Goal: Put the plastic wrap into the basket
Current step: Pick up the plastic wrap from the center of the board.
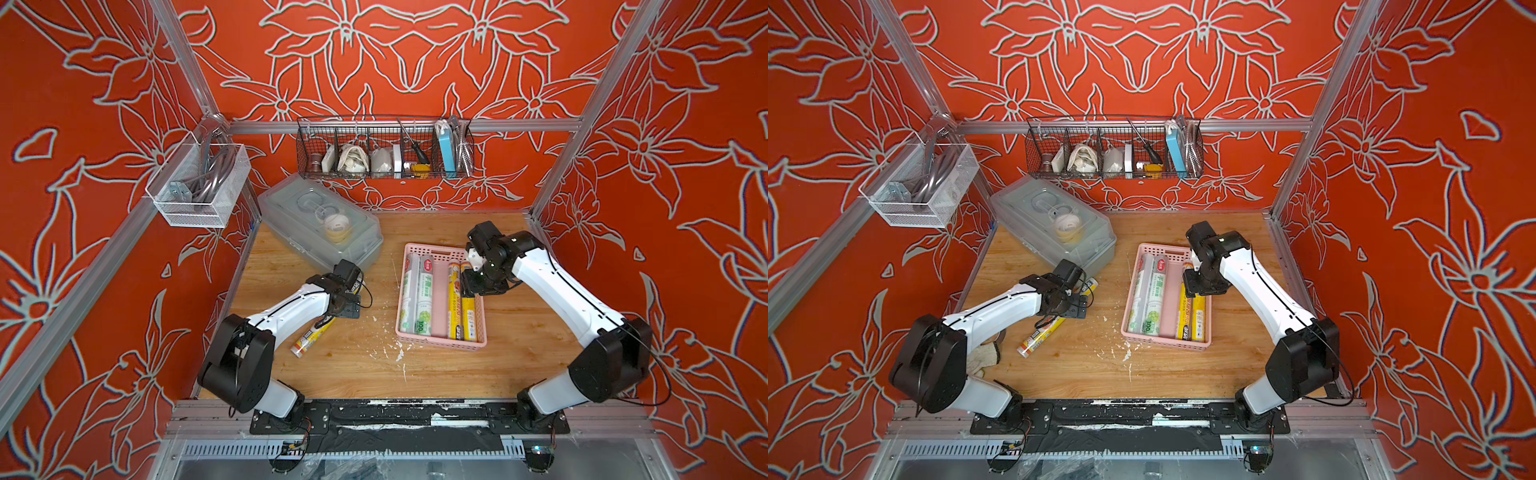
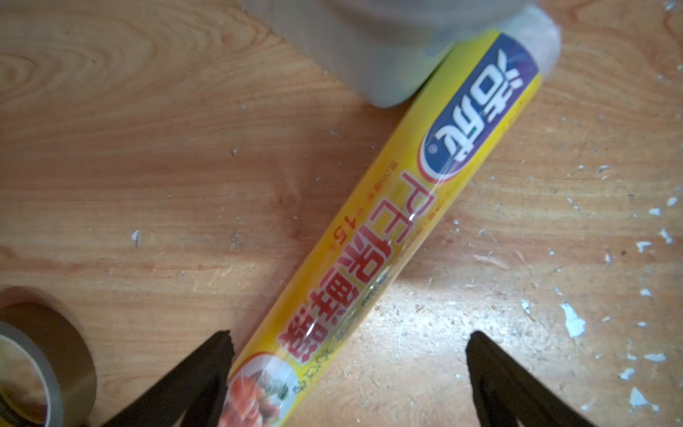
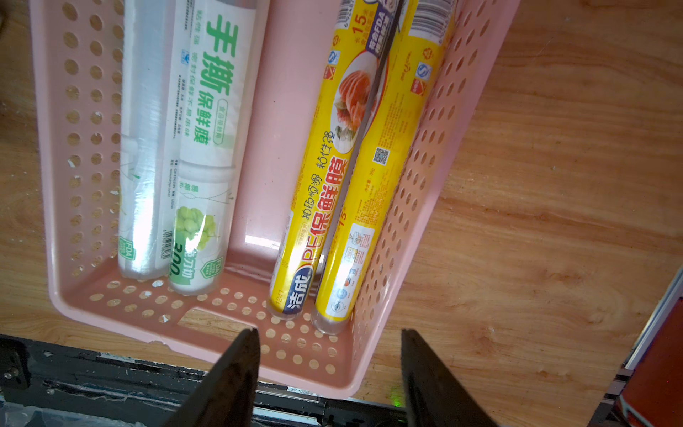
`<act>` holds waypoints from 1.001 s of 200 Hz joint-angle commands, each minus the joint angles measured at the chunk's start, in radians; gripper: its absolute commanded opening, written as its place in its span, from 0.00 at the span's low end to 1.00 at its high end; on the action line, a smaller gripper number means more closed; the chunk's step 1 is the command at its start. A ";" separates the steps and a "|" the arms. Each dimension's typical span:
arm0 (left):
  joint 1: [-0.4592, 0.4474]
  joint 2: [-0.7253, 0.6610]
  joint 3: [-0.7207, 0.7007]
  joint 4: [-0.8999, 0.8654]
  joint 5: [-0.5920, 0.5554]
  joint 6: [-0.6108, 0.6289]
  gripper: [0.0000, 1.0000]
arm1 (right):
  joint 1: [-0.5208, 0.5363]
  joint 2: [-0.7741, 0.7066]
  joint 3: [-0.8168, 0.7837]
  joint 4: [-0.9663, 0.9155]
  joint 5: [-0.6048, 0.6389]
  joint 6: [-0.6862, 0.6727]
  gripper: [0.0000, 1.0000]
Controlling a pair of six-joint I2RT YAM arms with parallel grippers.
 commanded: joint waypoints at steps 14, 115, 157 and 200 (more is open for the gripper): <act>0.021 0.082 0.058 -0.089 0.022 0.012 0.98 | 0.005 -0.017 0.015 -0.021 0.014 -0.033 0.62; -0.033 0.044 0.048 -0.105 0.173 -0.021 0.98 | 0.005 0.010 0.042 -0.024 0.042 -0.046 0.62; -0.071 0.053 0.026 -0.087 0.235 -0.073 0.98 | 0.005 0.011 0.042 -0.024 0.038 -0.042 0.62; -0.080 0.068 0.021 -0.127 0.154 -0.099 0.98 | 0.005 -0.002 0.046 -0.035 0.044 -0.043 0.62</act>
